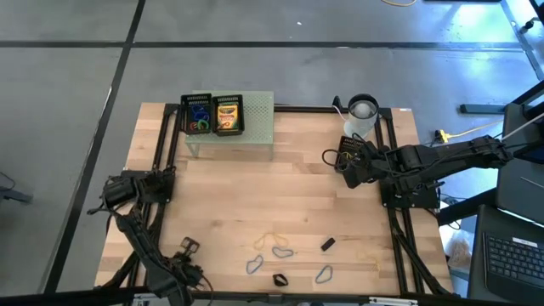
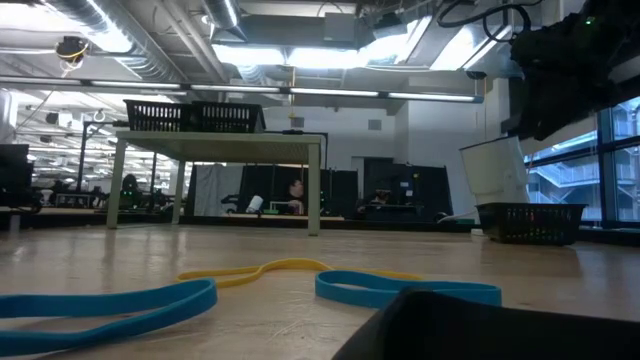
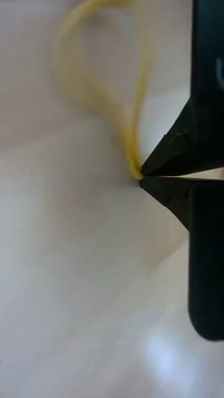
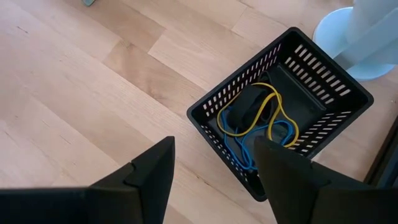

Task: Pick & Place Office Desk Supplies
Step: Put the yellow rubber band into the black bin

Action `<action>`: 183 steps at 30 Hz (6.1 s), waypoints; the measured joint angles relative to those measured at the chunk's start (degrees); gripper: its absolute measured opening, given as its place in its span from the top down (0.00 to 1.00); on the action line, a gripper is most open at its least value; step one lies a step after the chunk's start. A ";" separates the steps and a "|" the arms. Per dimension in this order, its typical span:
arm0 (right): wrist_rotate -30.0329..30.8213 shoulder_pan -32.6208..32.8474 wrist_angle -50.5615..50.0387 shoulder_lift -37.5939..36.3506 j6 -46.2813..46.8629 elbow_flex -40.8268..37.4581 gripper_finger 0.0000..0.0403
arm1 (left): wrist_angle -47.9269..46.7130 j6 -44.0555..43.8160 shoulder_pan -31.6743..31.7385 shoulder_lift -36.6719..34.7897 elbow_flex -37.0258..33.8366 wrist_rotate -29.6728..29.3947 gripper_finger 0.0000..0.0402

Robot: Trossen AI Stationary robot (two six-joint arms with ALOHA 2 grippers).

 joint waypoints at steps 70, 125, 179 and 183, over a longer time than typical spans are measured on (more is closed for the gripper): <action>-24.13 6.88 70.82 22.40 -59.96 -0.02 0.46 | 33.24 54.05 37.35 -9.06 22.20 -53.02 0.99; 4.67 -6.24 20.31 6.67 -22.80 -0.02 1.00 | 18.00 27.45 32.97 -9.06 22.20 -41.31 0.68; 2.02 -19.78 -6.71 2.82 -14.60 0.00 0.98 | 13.73 25.44 29.11 -9.06 22.20 -49.43 0.79; 3.27 -19.80 -6.71 2.82 -14.60 0.00 0.98 | 13.76 25.45 29.11 -9.06 22.20 -49.42 0.79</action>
